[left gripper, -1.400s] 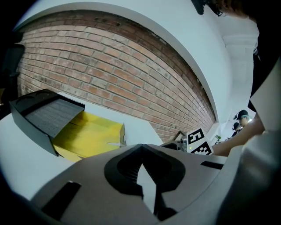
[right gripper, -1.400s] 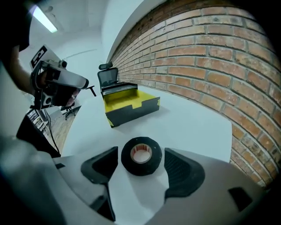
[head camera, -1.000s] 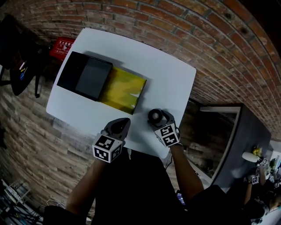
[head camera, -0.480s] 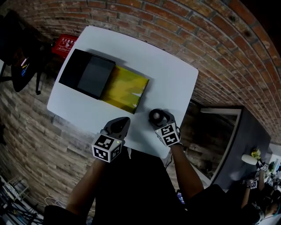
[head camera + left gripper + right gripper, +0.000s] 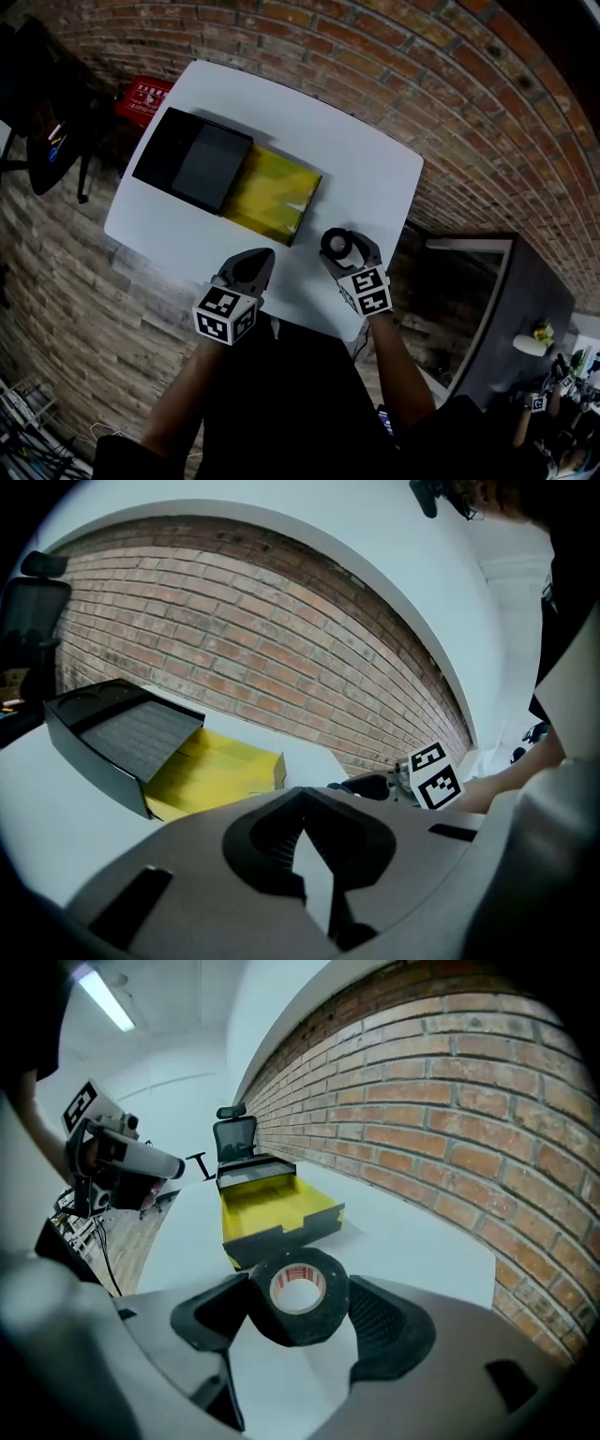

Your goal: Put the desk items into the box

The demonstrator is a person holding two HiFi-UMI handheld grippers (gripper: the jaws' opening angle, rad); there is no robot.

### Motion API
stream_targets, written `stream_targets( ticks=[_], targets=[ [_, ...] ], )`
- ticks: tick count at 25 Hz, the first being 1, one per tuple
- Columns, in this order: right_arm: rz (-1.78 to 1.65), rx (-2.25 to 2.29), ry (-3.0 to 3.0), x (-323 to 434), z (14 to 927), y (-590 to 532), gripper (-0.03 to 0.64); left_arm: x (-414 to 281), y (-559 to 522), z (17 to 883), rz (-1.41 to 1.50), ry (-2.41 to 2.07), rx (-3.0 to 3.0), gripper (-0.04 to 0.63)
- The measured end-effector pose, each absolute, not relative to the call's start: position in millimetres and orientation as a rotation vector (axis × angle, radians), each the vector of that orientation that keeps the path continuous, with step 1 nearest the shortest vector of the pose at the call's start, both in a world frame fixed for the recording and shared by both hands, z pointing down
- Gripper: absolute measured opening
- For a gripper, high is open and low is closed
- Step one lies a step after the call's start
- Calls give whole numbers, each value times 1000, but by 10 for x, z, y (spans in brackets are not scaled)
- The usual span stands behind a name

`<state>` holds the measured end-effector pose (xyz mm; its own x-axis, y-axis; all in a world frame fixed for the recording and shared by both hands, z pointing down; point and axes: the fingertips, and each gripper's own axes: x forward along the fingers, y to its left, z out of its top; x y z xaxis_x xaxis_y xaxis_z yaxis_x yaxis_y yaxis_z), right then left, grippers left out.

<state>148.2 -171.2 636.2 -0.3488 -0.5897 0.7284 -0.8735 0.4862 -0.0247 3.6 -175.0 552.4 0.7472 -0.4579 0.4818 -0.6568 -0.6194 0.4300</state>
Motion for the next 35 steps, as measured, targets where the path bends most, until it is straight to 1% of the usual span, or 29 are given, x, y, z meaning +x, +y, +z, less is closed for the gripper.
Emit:
stream_targets(
  ticks=[10,19,27,35],
  targets=[
    [442,1227,-2178,1183,5821,-1982,345,-214,-1915,5350,390,-914,2359,6],
    [378,1197,-2249,792,5593,-2221,345,-446,-2046,5244,359,-980,2354,6],
    [361,1159,-2297,419,5570,-2533,345,-635,-2124,5254,351,-1032,2333,6],
    [397,1117,-2284,157,5785,-2779,345,-791,-2246,5291,350,-1076,2307,6]
  ],
)
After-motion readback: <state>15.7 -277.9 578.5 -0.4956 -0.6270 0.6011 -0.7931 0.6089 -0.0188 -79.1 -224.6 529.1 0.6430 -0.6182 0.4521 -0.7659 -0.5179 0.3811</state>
